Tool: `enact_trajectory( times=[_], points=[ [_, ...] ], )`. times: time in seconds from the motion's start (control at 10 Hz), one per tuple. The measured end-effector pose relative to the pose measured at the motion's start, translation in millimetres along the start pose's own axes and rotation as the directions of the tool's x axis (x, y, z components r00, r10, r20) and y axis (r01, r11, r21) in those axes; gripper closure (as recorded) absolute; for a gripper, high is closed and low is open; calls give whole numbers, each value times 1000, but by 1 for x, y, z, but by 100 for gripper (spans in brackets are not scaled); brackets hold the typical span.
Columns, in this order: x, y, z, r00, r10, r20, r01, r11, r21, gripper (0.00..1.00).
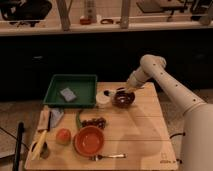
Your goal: Place brush in purple bowl
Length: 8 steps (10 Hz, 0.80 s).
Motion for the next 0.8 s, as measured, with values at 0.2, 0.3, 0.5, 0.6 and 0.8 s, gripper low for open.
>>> enact_trajectory(
  times=[0.2,0.3,0.5,0.6,0.8],
  points=[
    [-1,0,1,1000,-4,4,4,1000,-2,20],
    [0,1,1,1000,-4,5,4,1000,-1,20],
    [0,1,0,1000,-4,8,4,1000,0,20],
    [0,2,1,1000,-3,12,3,1000,3,20],
    [1,1,0,1000,-3,12,3,1000,5,20]
  ],
)
